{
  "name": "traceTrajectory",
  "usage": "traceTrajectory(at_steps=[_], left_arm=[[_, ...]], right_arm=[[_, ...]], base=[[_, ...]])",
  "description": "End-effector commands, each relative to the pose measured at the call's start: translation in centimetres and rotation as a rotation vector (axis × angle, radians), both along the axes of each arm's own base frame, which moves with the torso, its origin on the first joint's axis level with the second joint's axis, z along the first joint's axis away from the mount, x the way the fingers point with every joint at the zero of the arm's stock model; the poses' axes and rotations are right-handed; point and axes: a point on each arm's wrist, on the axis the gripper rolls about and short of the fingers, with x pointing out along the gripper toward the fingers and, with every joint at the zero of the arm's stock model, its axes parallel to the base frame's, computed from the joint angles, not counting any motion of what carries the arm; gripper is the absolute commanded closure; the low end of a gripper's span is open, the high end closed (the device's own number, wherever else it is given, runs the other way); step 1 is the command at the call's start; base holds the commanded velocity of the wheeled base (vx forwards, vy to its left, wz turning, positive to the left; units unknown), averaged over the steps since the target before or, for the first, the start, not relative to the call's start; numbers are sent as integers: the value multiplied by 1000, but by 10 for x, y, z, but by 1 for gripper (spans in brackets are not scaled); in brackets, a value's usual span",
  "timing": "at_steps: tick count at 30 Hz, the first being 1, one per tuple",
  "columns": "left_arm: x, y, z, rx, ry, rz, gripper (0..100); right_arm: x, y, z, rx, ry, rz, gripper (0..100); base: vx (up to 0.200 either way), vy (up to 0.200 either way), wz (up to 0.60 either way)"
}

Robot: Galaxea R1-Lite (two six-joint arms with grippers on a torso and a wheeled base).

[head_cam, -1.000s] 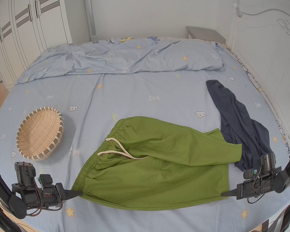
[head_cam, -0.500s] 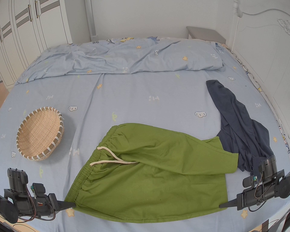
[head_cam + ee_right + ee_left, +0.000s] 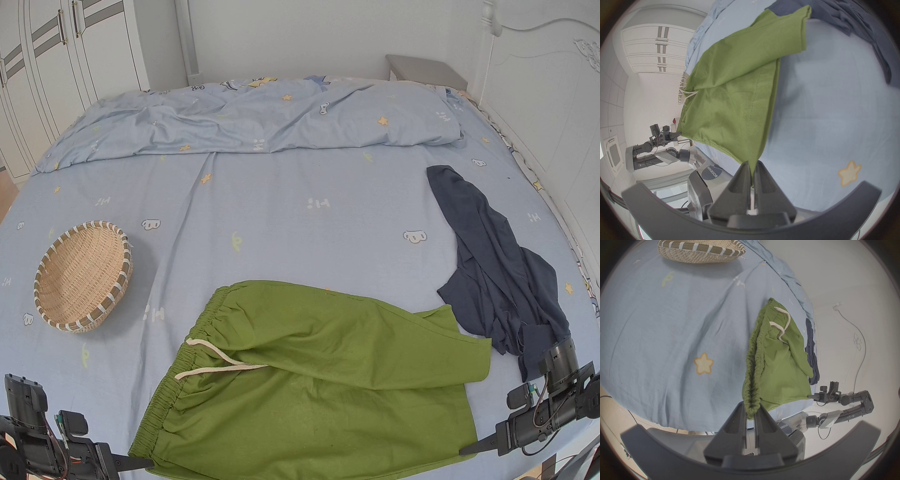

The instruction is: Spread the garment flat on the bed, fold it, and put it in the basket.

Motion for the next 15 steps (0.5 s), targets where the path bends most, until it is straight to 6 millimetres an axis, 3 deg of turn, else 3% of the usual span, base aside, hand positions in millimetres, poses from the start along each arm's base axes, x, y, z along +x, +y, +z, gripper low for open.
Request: traceTrajectory(at_steps=[1, 15], left_arm=[[-8, -1, -2, 5, -8, -20, 100], [-9, -2, -4, 5, 36, -32, 100]], right_arm=[[-8, -2, -4, -5, 36, -8, 100], [-15, -6, -12, -16, 83, -23, 100]], base=[[0, 0, 0], [0, 0, 0]])
